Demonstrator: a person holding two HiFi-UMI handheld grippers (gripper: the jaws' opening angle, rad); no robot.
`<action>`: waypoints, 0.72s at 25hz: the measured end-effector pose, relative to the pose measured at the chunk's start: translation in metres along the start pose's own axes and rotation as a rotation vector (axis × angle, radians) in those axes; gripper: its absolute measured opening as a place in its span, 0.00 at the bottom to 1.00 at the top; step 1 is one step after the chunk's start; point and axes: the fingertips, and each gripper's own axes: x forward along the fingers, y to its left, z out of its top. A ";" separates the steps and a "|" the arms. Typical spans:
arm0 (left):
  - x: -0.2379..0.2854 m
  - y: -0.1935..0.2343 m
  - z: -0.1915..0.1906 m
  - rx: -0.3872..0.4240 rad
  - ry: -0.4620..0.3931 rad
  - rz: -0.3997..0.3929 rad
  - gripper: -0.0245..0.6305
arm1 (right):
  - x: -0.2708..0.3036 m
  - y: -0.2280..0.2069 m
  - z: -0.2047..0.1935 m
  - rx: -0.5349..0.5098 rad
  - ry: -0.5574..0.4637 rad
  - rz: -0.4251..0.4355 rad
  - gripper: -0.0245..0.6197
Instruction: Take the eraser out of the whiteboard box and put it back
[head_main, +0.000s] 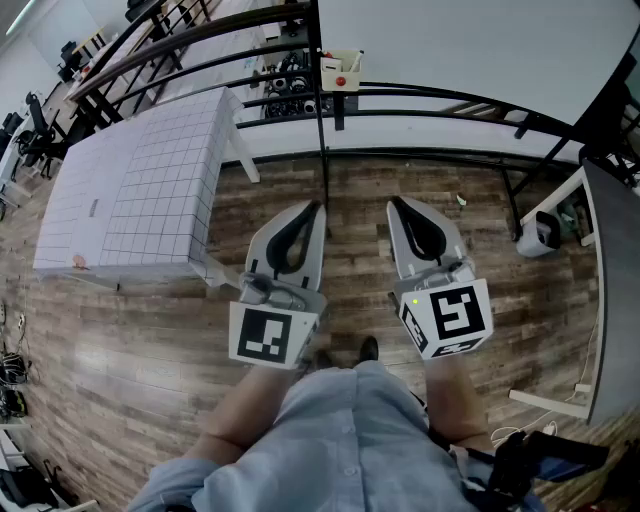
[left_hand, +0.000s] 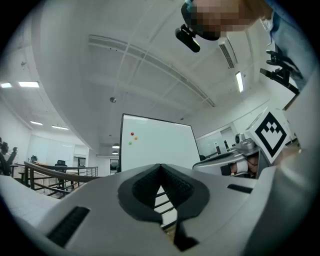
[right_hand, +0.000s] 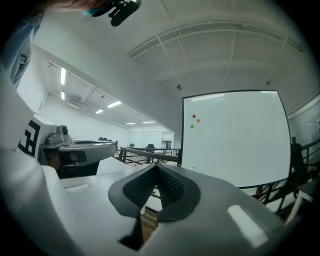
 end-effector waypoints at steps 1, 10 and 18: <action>0.002 0.000 0.000 0.001 -0.001 0.000 0.04 | 0.001 -0.001 0.000 0.000 -0.001 0.001 0.04; 0.019 -0.009 -0.002 0.013 0.007 0.013 0.04 | 0.002 -0.022 -0.003 0.008 -0.004 0.016 0.04; 0.040 -0.021 0.001 0.023 -0.004 0.053 0.04 | 0.006 -0.042 -0.011 0.039 0.012 0.081 0.04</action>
